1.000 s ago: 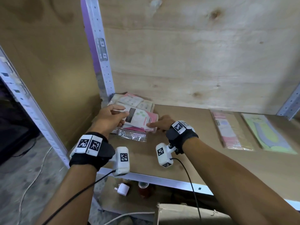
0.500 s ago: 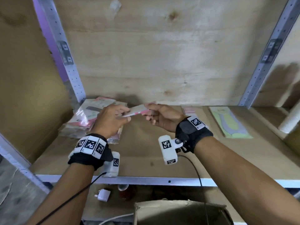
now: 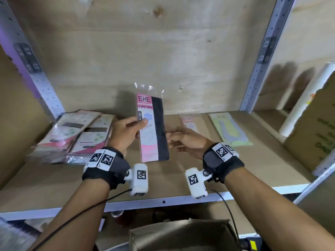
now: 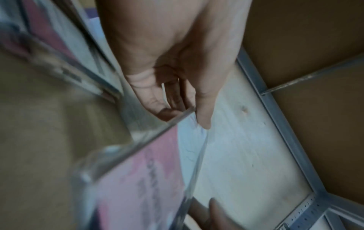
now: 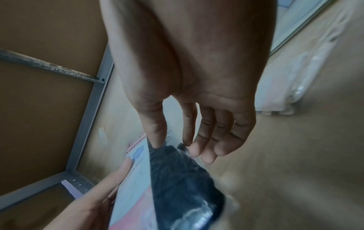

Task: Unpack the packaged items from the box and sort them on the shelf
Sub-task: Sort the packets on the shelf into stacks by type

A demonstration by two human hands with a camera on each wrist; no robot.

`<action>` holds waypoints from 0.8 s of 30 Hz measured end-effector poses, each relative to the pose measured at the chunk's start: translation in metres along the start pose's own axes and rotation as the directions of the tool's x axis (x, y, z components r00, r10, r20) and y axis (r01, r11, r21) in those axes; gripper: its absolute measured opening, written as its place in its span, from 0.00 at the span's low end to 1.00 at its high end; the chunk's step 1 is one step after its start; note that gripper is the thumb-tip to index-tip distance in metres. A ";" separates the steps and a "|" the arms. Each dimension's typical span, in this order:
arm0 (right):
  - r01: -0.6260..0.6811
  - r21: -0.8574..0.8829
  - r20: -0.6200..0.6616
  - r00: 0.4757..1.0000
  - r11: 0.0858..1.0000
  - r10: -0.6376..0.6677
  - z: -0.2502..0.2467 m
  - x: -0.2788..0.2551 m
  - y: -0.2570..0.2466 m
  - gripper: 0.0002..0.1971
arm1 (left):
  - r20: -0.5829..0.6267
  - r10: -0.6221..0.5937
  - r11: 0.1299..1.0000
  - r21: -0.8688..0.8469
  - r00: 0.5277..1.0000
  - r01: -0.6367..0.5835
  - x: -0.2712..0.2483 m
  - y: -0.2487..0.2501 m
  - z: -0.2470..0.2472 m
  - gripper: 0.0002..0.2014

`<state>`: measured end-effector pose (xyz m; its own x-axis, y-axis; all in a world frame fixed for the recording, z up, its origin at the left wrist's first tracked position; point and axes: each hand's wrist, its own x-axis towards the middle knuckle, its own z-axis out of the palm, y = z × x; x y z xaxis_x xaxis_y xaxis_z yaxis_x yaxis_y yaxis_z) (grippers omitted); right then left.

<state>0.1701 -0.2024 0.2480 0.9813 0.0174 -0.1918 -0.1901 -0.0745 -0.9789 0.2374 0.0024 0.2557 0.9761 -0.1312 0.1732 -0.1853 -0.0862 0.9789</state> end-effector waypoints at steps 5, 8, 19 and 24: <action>0.054 0.086 0.038 0.998 0.995 -0.057 -0.012 -0.007 0.019 0.07 | 0.040 -0.170 0.975 -0.136 0.985 0.174 0.006 0.000 0.016 0.12; 0.108 0.163 0.016 0.994 0.981 -0.112 -0.021 -0.009 0.021 0.09 | 0.056 -0.177 0.975 -0.127 0.983 0.183 0.012 0.000 0.024 0.15; 0.108 0.034 0.175 0.978 0.994 -0.113 -0.055 -0.011 0.024 0.15 | -0.189 -0.145 0.971 -0.214 0.971 0.103 0.040 -0.007 -0.001 0.06; 0.097 -0.033 0.195 0.977 0.995 -0.089 -0.070 -0.018 0.025 0.17 | -0.183 -0.096 0.994 -0.078 0.979 0.083 0.044 -0.010 -0.004 0.08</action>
<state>0.1502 -0.2744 0.2317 0.9692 0.2179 -0.1144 -0.0931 -0.1053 -0.9901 0.2831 0.0018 0.2537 0.9936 0.0602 0.0957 -0.0946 -0.0200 0.9953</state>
